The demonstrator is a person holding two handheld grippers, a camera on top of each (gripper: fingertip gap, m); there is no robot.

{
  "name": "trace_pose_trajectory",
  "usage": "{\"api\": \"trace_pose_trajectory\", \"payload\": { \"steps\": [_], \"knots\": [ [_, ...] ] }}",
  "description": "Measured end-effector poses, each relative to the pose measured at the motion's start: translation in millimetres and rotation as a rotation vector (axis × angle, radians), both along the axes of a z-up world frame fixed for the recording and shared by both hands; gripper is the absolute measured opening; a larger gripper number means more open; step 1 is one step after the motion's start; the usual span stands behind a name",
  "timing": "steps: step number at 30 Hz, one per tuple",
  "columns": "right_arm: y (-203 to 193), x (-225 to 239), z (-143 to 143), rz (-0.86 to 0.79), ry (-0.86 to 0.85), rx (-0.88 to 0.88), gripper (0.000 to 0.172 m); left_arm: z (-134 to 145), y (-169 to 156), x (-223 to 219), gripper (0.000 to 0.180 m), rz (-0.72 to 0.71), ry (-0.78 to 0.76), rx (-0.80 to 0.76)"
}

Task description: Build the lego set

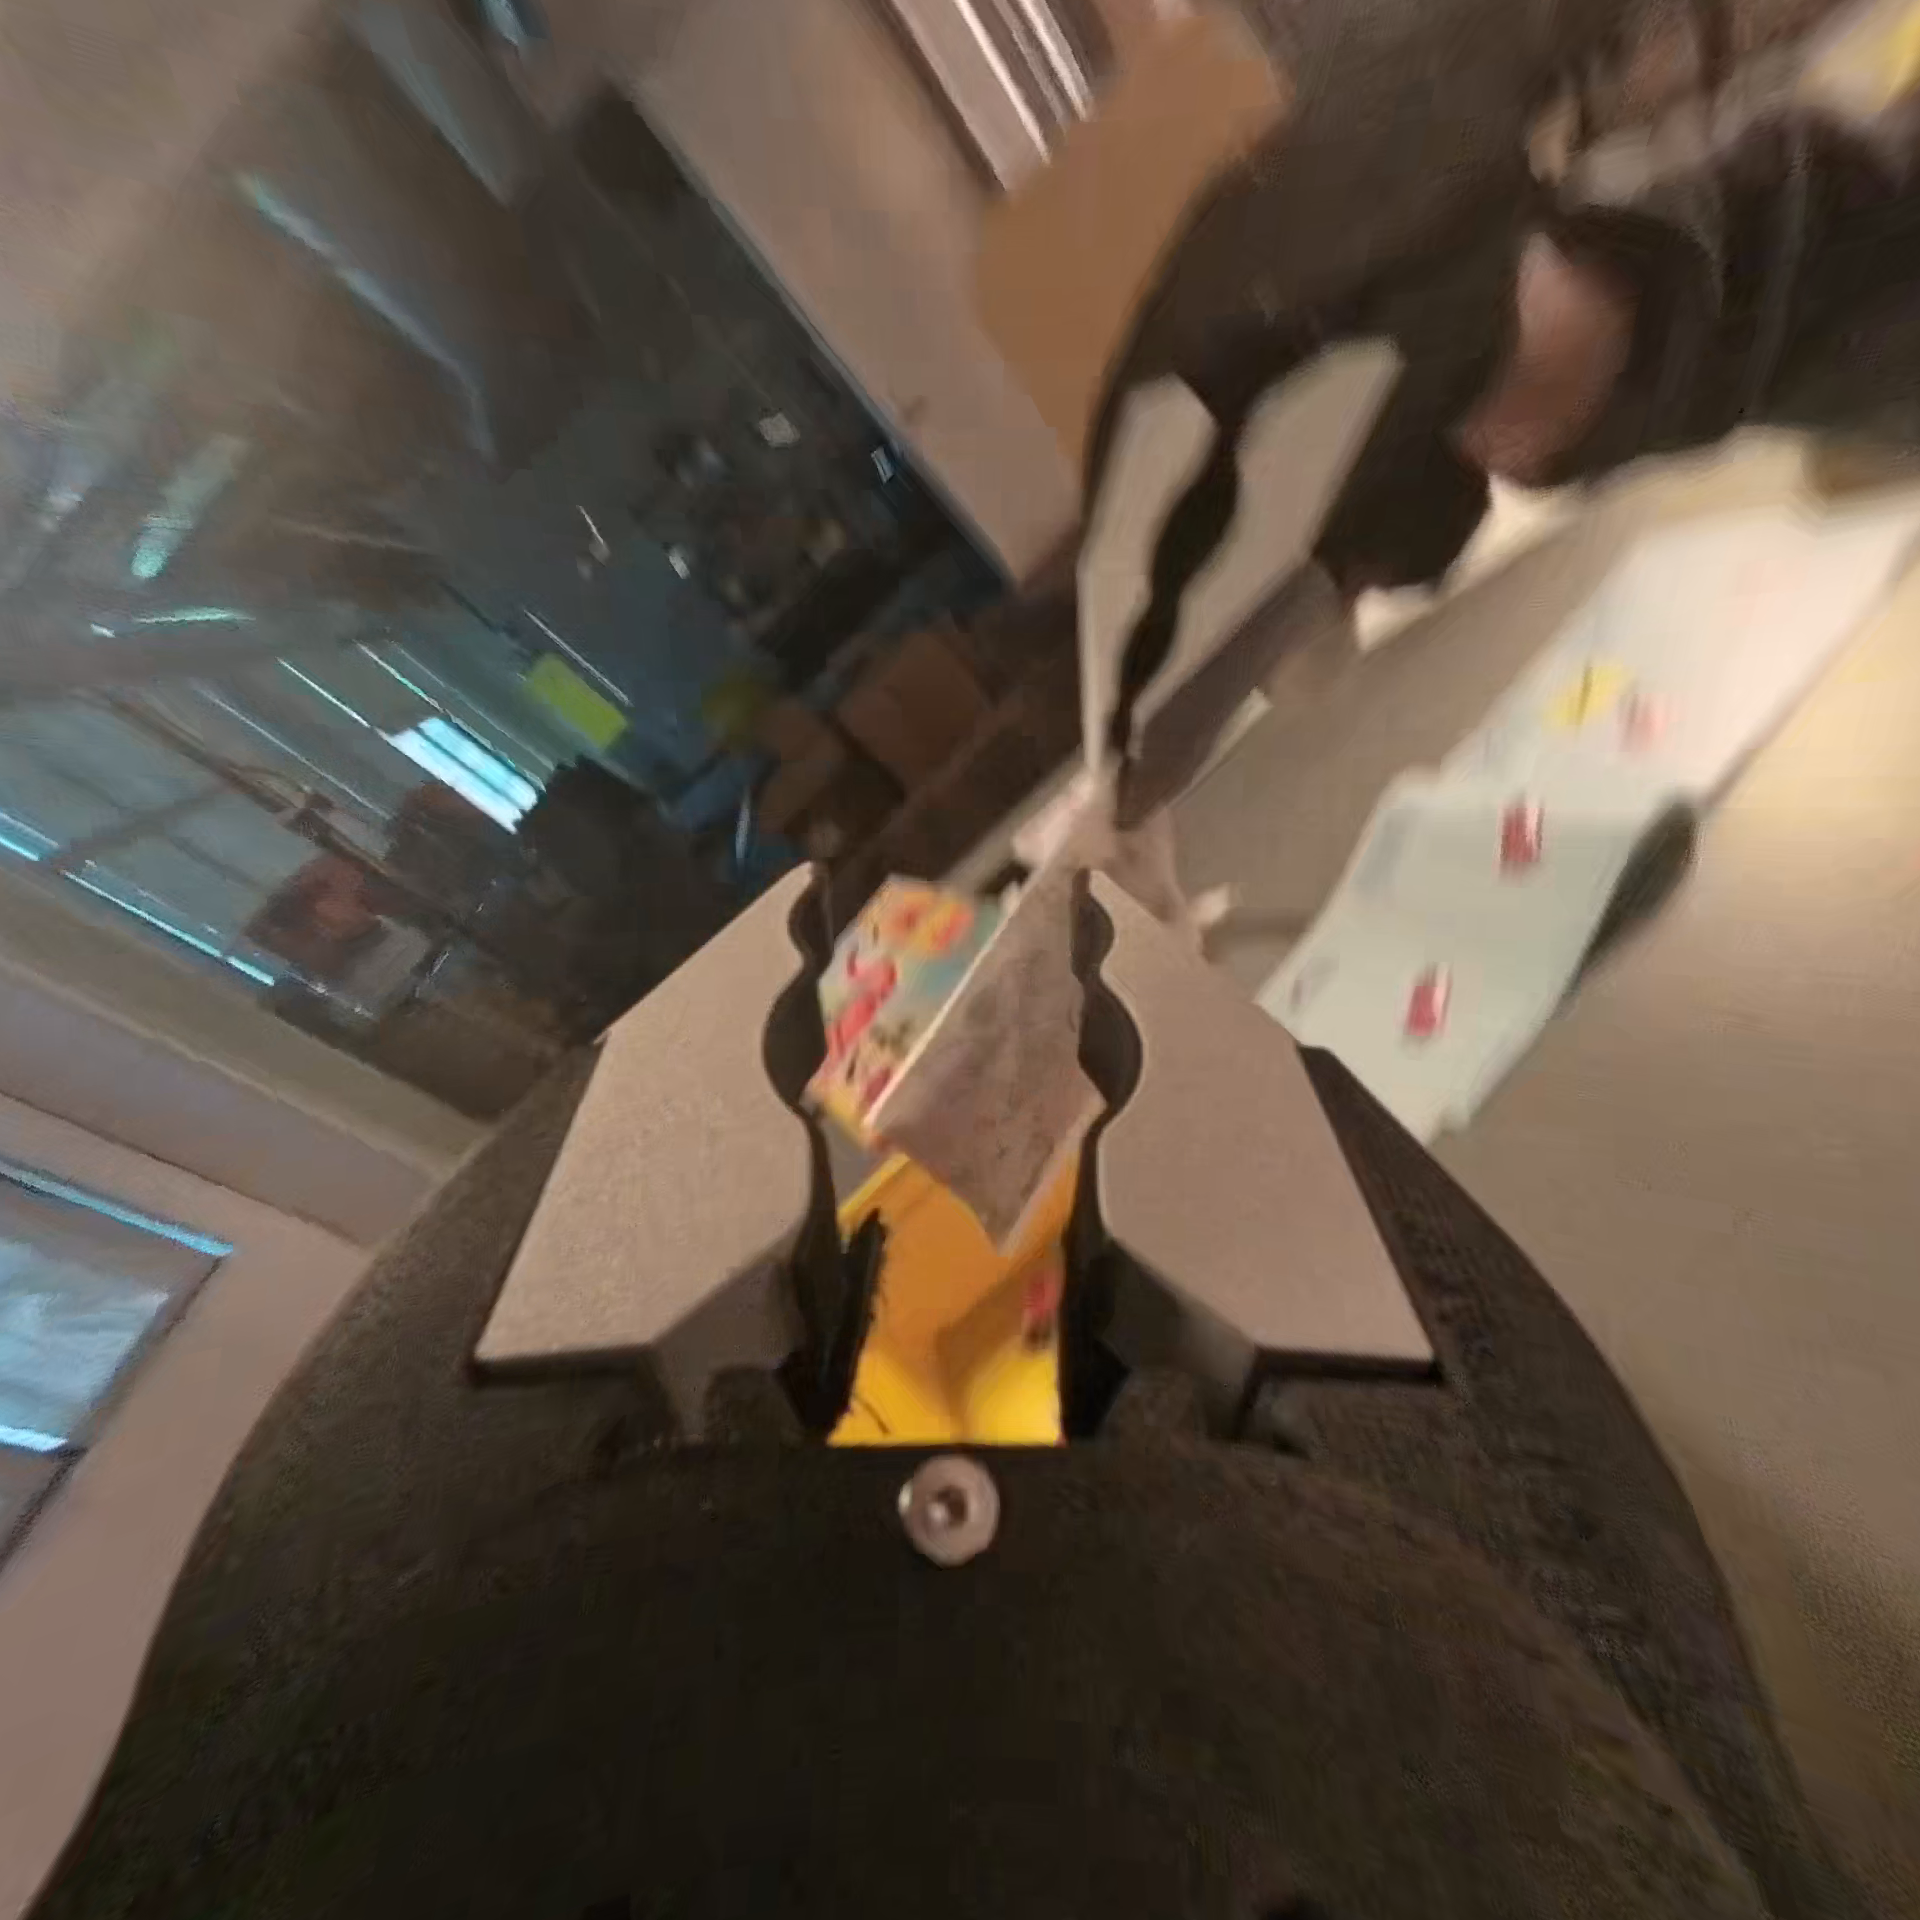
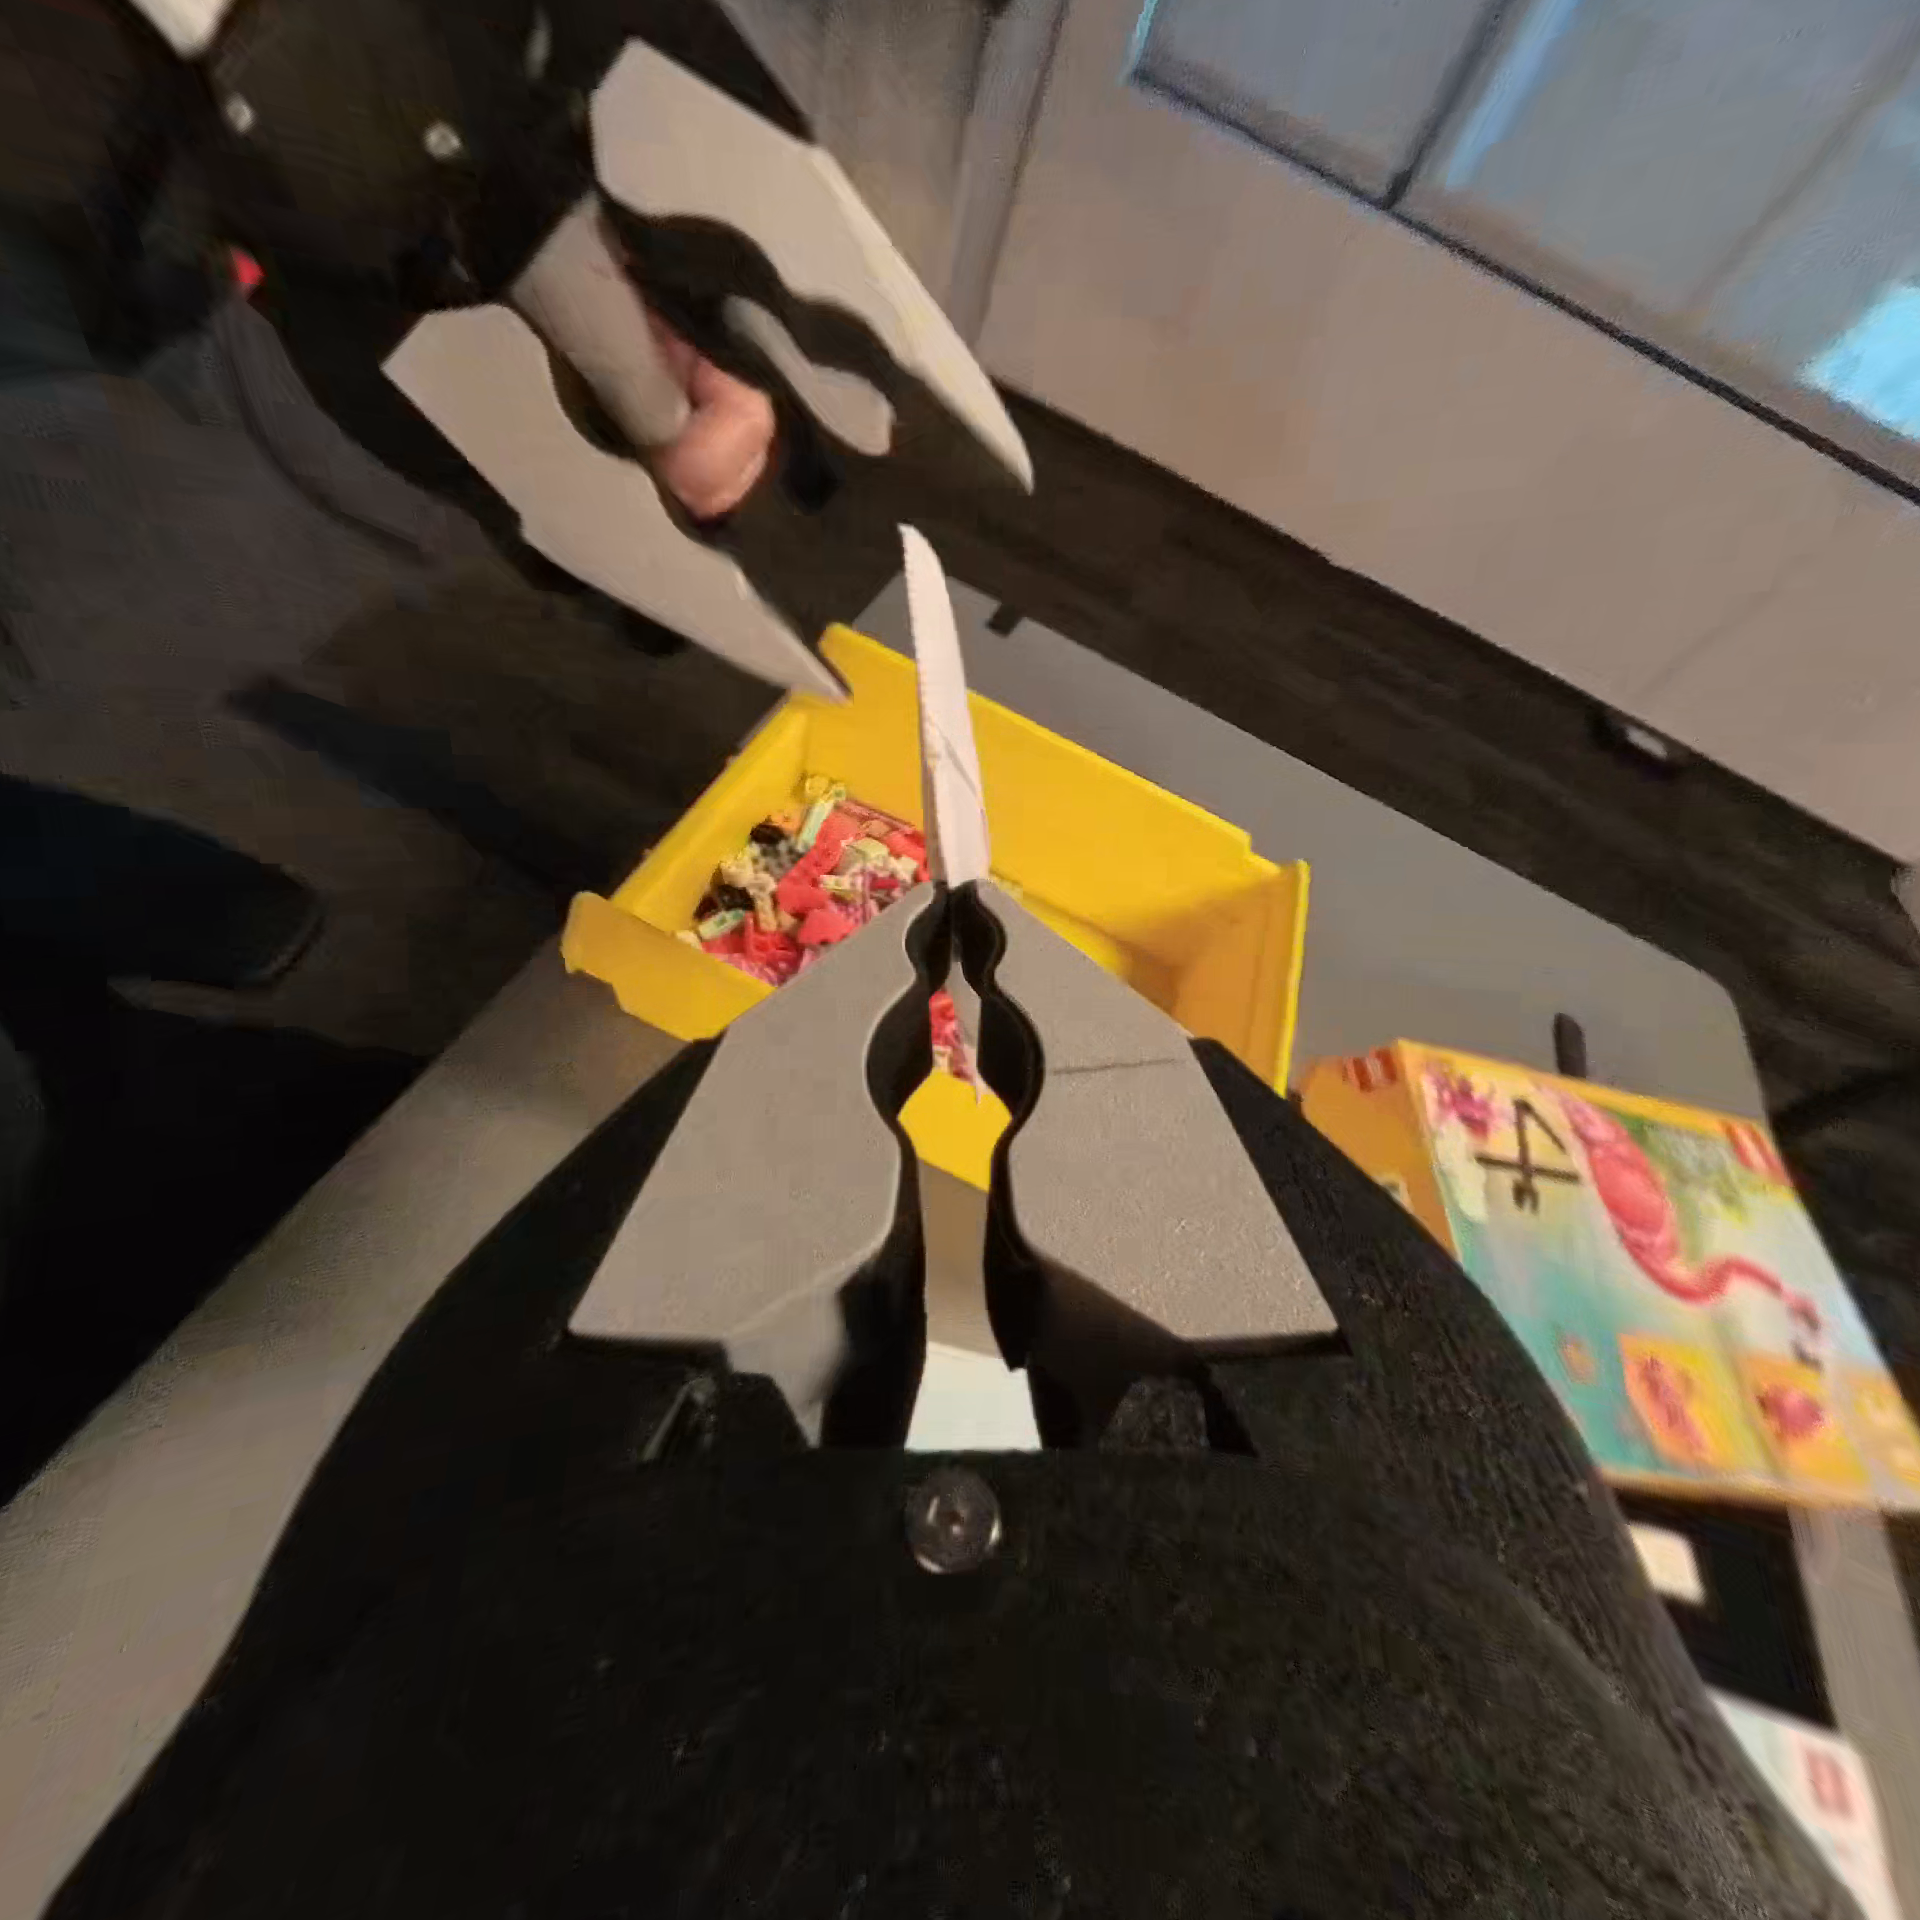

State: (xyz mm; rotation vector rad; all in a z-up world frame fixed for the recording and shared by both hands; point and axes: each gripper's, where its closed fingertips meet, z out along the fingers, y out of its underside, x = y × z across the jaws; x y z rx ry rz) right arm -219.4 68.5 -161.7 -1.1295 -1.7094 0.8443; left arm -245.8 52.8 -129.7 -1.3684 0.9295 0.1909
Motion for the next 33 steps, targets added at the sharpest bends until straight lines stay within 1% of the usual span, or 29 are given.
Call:
{"api": "trace_pose_trajectory", "payload": {
  "steps": [1, 2, 4, 5, 8, 11, 13, 14, 15, 16, 17, 18, 19, 20, 21, 22, 23, 25, 26, 29, 30, 31, 32, 33],
  "knots": [
    [-5, -12, -1, 0.034, -0.033, 0.036, 0.0, -14, 0, -6, 0.041, 0.011, 0.097, -0.069],
    [-9, -22, -2, 0.062, -0.067, 0.071, 0.0, -25, 0, -13, 0.038, 0.019, 0.162, -0.122],
    [-16, -38, -6, 0.121, -0.163, 0.128, 0.0, -38, -1, -29, 0.024, 0.047, 0.215, -0.174],
    [-19, -44, -7, 0.145, -0.225, 0.157, 0.0, -43, -4, -34, 0.019, 0.047, 0.212, -0.198],
    [-25, -56, -6, 0.213, -0.441, 0.247, 0.0, -47, -12, -39, 0.007, 0.009, 0.072, -0.225],
    [-29, -62, 4, 0.246, -0.648, 0.35, 0.0, -40, -15, -43, 0.005, -0.022, -0.141, -0.196],
    [-30, -68, 13, 0.24, -0.734, 0.404, 0.0, -32, -16, -47, 0.004, -0.043, -0.307, -0.169],
    [-29, -73, 18, 0.227, -0.748, 0.428, 0.0, -26, -15, -50, 0.004, -0.056, -0.398, -0.157],
    [-27, -81, 26, 0.201, -0.726, 0.448, 0.0, -19, -15, -57, 0.004, -0.064, -0.501, -0.136],
    [-24, -91, 36, 0.161, -0.673, 0.459, 0.004, -11, -15, -66, 0.004, -0.076, -0.611, -0.1],
    [-19, -99, 47, 0.118, -0.607, 0.462, 0.017, -3, -17, -77, 0.003, -0.094, -0.729, -0.066],
    [-14, -103, 58, 0.087, -0.537, 0.44, 0.033, 5, -22, -87, 0.003, -0.145, -0.857, -0.03],
    [-12, -105, 65, 0.075, -0.462, 0.373, 0.042, 14, -29, -97, 0.003, -0.216, -0.985, 0.006],
    [-12, -105, 70, 0.084, -0.393, 0.27, 0.049, 20, -37, -107, 0.003, -0.295, -1.09, 0.039],
    [-13, -104, 71, 0.097, -0.327, 0.153, 0.053, 22, -43, -114, 0.004, -0.344, -1.158, 0.063],
    [-11, -105, 73, 0.107, -0.252, 0.043, 0.053, 21, -46, -119, 0.004, -0.366, -1.189, 0.079],
    [-13, -106, 75, 0.136, -0.178, -0.075, 0.048, 19, -48, -120, 0.004, -0.383, -1.2, 0.084],
    [-21, -106, 76, 0.212, -0.058, -0.284, 0.032, 17, -51, -117, 0.004, -0.431, -1.225, 0.087],
    [-23, -105, 75, 0.238, -0.017, -0.353, 0.026, 17, -51, -115, 0.004, -0.451, -1.239, 0.088],
    [-13, -108, 68, 0.214, 0.069, -0.427, 0.021, 19, -51, -110, 0.003, -0.522, -1.275, 0.078],
    [-16, -105, 68, 0.243, 0.091, -0.455, 0.012, 18, -49, -108, 0.003, -0.522, -1.28, 0.07],
    [-25, -100, 71, 0.307, 0.106, -0.491, 0.0, 16, -47, -107, 0.003, -0.521, -1.281, 0.063],
    [-37, -92, 75, 0.401, 0.119, -0.527, 0.0, 16, -46, -107, 0.003, -0.532, -1.289, 0.06],
    [-44, -86, 76, 0.458, 0.116, -0.544, 0.0, 14, -46, -104, 0.004, -0.557, -1.286, 0.036]
  ]
}}
